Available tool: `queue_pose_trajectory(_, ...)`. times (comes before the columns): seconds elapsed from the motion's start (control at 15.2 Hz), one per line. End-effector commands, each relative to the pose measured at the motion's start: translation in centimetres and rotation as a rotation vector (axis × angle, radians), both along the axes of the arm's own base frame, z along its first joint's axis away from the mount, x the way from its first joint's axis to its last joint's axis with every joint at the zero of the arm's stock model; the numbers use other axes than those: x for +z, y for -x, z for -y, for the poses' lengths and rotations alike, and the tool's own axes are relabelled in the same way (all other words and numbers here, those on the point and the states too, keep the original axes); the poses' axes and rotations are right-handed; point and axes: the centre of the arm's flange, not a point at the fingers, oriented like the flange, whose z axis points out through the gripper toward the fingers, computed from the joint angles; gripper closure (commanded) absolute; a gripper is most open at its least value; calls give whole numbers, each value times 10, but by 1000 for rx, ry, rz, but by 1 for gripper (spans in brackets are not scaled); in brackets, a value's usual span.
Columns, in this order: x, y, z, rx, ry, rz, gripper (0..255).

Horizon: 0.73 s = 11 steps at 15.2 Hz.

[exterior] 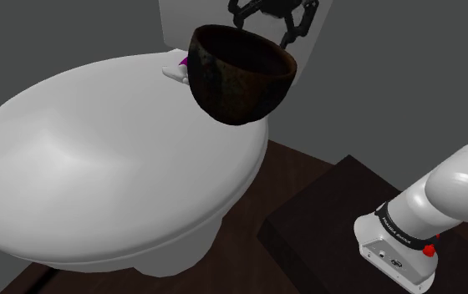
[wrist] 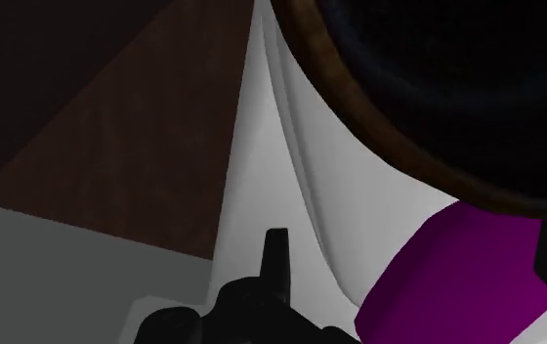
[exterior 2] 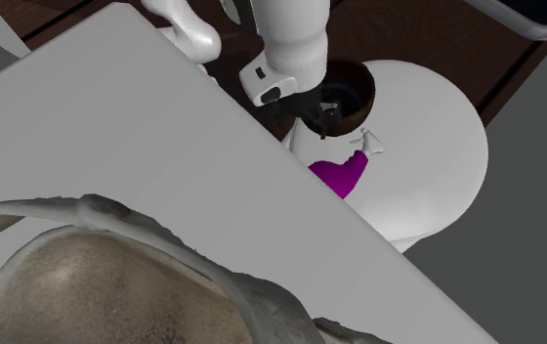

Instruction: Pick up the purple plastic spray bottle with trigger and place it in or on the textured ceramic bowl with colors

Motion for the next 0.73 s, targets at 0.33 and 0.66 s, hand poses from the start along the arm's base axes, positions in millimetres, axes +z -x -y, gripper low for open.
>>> queue_pose_trajectory(0.33,-17,-67,-68,-210,-43,-58,0)
queue_pose_trajectory(0.66,-34,-98,-92,-293,-60,-80,0)
